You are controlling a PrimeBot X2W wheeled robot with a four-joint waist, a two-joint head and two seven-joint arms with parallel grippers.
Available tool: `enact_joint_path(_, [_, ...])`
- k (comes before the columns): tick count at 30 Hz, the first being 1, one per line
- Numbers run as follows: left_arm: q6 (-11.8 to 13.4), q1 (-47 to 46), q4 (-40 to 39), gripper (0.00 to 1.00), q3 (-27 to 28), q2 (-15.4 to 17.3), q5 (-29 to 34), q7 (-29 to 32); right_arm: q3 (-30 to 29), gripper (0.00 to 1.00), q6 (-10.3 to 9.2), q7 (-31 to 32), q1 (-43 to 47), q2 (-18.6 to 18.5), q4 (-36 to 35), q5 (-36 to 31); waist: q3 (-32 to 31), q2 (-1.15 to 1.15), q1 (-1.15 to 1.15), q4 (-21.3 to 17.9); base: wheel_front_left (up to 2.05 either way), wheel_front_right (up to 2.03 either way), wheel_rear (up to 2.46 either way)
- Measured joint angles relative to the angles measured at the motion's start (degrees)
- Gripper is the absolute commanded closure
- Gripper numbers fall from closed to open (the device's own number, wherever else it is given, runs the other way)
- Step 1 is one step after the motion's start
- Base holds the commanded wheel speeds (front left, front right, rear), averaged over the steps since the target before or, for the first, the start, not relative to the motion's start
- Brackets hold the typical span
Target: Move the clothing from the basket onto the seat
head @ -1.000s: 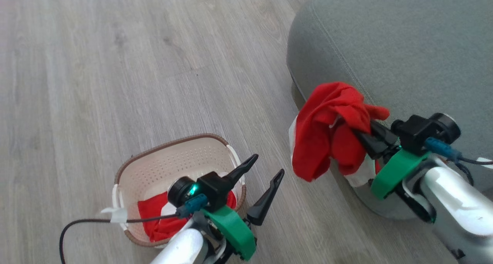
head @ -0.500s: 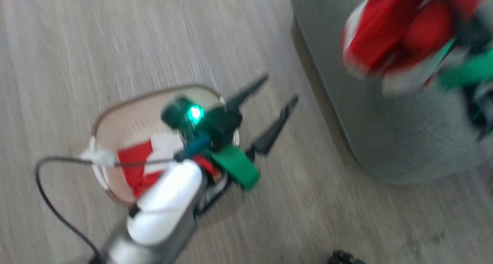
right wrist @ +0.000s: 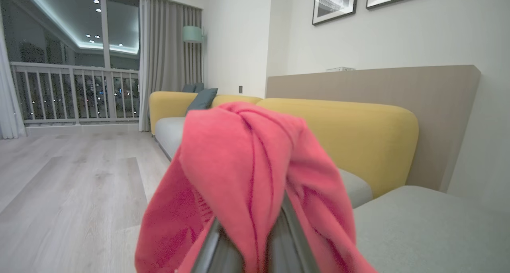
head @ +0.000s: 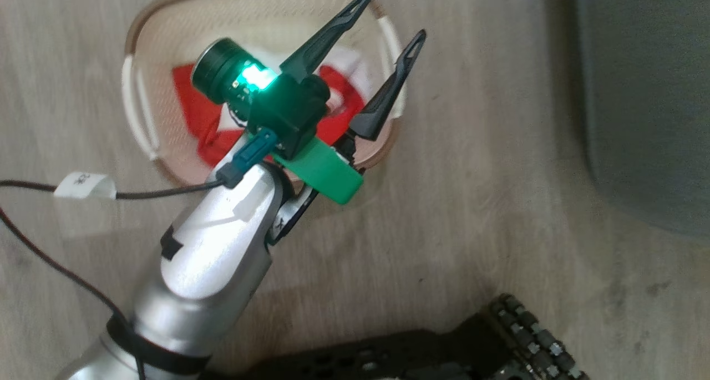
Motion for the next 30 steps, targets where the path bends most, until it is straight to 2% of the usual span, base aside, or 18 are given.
enact_joint_path(2, [0.3, 0.5, -0.1, 0.00, 0.3, 0.1, 0.0, 0.0, -1.4, 1.00, 0.00, 0.0, -2.2, -0.9, 1.1, -1.4, 1.3, 0.00, 0.00, 0.9, 0.00, 0.00, 0.00])
enact_joint_path(6, [0.4, 3.1, -0.8, 0.00, 0.7, 0.6, 0.0, -0.2, -8.7, 1.00, 0.00, 0.0, -5.9, -1.3, 6.4, -5.9, 6.3, 0.00, 0.01, 3.6, 0.00, 0.00, 0.00])
enact_joint_path(10, [0.3, 3.5, -1.2, 0.00, -0.1, 0.5, 0.8, -0.2, -15.7, 1.00, 0.00, 0.0, -3.9, 1.1, 9.9, -9.7, 10.5, 0.00, 0.01, 5.8, 0.00, 0.00, 0.00])
enact_joint_path(13, [0.4, 3.5, -2.3, 0.00, 0.6, 0.5, 1.3, -0.2, -17.2, 1.00, 0.00, 0.0, -3.7, 4.2, 10.0, -11.0, 13.3, 0.00, 0.00, 6.8, 0.00, 0.00, 0.00])
enact_joint_path(14, [0.4, 3.5, -2.2, 0.00, 0.9, 0.5, 1.3, -0.2, -17.2, 0.91, 0.00, 0.0, -3.7, 5.2, 10.0, -11.5, 13.9, 0.00, 0.01, 6.9, 0.00, 0.00, 0.00])
enact_joint_path(16, [0.4, 3.6, -2.1, 0.00, 1.4, 0.5, 1.3, -0.2, -16.7, 0.37, 0.00, -0.5, -3.6, 6.8, 9.7, -12.5, 14.3, 0.00, 0.01, 6.5, 0.00, 0.00, 0.00])
enact_joint_path(17, [0.3, 3.6, -1.9, 0.00, 1.6, 0.5, 1.3, -0.2, -16.0, 0.00, 0.00, -0.5, -3.6, 6.7, 9.6, -13.3, 14.3, 0.00, 0.01, 6.2, 0.00, 0.00, 0.00])
enact_joint_path(21, [-1.2, 3.6, 1.1, 0.00, 1.5, 0.7, 0.6, -0.2, -14.9, 0.00, 0.00, -0.4, 0.5, 7.9, 9.9, -14.1, 11.5, 0.00, -0.01, 5.2, 0.00, 0.00, 0.00])
enact_joint_path(25, [-1.8, 3.6, 4.0, 0.00, 2.1, 0.4, -2.2, -0.2, -11.6, 0.00, 0.00, -0.4, 6.0, 7.9, 11.1, -15.8, 6.1, 0.00, -0.01, 4.1, 0.00, 0.00, 0.00])
enact_joint_path(30, [-2.1, 7.5, 7.2, 0.00, 5.4, -0.8, -5.1, -0.2, -3.2, 0.00, 0.00, -0.4, 12.8, 8.6, 9.2, -15.3, -2.8, 0.00, -0.01, 3.2, 0.00, 0.00, 0.00])
